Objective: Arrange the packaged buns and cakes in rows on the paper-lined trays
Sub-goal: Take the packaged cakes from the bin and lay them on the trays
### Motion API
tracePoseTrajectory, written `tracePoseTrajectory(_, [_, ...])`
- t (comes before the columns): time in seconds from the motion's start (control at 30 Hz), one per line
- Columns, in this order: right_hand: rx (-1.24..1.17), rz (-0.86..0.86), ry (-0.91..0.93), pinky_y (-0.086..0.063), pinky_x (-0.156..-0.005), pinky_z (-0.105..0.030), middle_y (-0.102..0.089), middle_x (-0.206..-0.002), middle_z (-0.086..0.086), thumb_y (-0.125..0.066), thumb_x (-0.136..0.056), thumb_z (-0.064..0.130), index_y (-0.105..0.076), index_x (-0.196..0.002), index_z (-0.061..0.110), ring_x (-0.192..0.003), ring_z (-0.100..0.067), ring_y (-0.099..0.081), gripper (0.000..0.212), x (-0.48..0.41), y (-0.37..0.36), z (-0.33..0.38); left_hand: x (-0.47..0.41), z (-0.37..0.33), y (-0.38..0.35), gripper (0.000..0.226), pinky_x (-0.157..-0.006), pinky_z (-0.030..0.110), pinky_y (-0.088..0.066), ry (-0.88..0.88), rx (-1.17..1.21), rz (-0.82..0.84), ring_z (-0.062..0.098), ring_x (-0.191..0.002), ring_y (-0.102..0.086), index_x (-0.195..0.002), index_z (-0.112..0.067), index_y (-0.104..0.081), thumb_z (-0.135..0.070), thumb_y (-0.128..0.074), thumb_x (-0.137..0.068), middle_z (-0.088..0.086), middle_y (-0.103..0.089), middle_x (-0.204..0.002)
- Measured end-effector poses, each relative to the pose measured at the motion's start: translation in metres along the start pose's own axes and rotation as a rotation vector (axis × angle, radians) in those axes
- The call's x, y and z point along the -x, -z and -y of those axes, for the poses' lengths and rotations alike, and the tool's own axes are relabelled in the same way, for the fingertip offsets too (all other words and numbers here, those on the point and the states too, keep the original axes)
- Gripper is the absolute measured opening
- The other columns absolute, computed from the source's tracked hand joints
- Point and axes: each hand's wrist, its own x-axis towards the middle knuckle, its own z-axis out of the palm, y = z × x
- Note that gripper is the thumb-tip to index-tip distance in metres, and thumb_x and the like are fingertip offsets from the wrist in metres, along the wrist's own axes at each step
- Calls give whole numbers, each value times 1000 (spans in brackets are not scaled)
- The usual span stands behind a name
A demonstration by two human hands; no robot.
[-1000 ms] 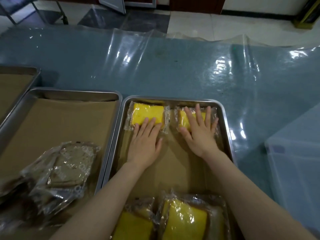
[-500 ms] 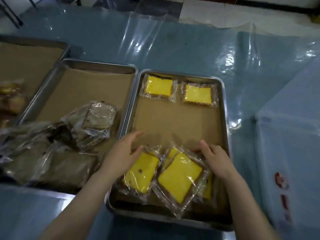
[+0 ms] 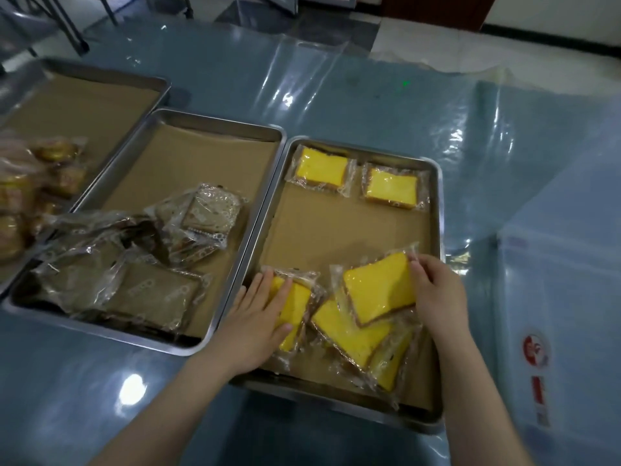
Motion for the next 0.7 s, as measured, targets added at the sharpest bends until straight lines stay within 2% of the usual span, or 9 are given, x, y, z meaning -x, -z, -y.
tracePoseTrajectory(0.07, [-65,-134,-68,-37,-67,-27,-64,-99,3,-44,-99,28,-62,-114,15,-88,-13,-57,27,-15,-5,1,-7,0,1,80,-108,31,17,-3,-18,13,14,-134,36,-129,-38,41,-58,-27,-93,-1,44,-143])
tracePoseTrajectory(0.17, [-129,-153,-162,-42,-88,-32,-56,-125,-7,-47,-98,24,-44,-134,10,-115,-24,-53,38,-35,-18,4,-18,0,9,94,-111,32,12,-20,-17,55,11,-132,37,-128,-40,41,-67,-38,-84,-3,43,-144])
tracePoseTrajectory(0.2, [-82,-123,-148,-40,-100,-37,-47,-139,-9,-51,-96,25,-32,-143,12,-127,-25,-44,51,-39,-24,4,-22,0,12,99,-111,33,12,-26,-28,71,11,-132,38,-127,-41,41,-68,-42,-81,-4,42,-144])
tracePoseTrajectory(0.27, [224,-33,-32,-17,-117,-46,-16,-158,-9,-53,-94,35,-11,-151,23,-145,-28,-12,72,-42,-38,6,-28,1,17,107,-112,34,12,-36,-63,95,11,-131,38,-125,-43,43,-68,-50,-78,-4,41,-144])
tracePoseTrajectory(0.33, [487,75,117,3,-113,-49,8,-160,-5,-45,-95,44,0,-150,33,-145,-29,13,72,-46,-50,6,-32,2,21,112,-111,35,13,-39,-99,117,11,-131,38,-123,-46,44,-64,-56,-77,-6,42,-143])
tracePoseTrajectory(0.4, [534,238,172,10,-110,-50,16,-158,-2,-38,-95,49,2,-149,40,-142,-30,21,68,-53,-60,5,-37,1,26,114,-109,36,16,-43,-131,148,13,-130,39,-124,-47,43,-54,-62,-79,-7,44,-142])
tracePoseTrajectory(0.47, [591,339,178,14,-109,-53,20,-157,-4,-31,-96,54,2,-149,41,-140,-32,25,64,-61,-67,0,-45,-1,33,111,-105,39,23,-75,-157,175,13,-128,43,-124,-50,40,-31,-62,-84,-8,44,-142])
tracePoseTrajectory(0.57, [646,309,144,12,-111,-57,19,-158,-6,-20,-93,63,1,-149,41,-140,-33,26,64,-71,-71,-8,-64,-4,47,108,-100,43,31,-150,-247,134,9,-124,47,-133,-50,29,4,-45,-77,-10,36,-146])
tracePoseTrajectory(0.7, [693,210,120,17,-107,-54,18,-158,-6,-2,-79,79,3,-148,42,-140,-34,26,78,-74,-77,-13,-101,-7,59,98,-108,42,22,-220,-376,91,20,-136,31,-147,-40,6,14,-37,-77,-3,25,-152])
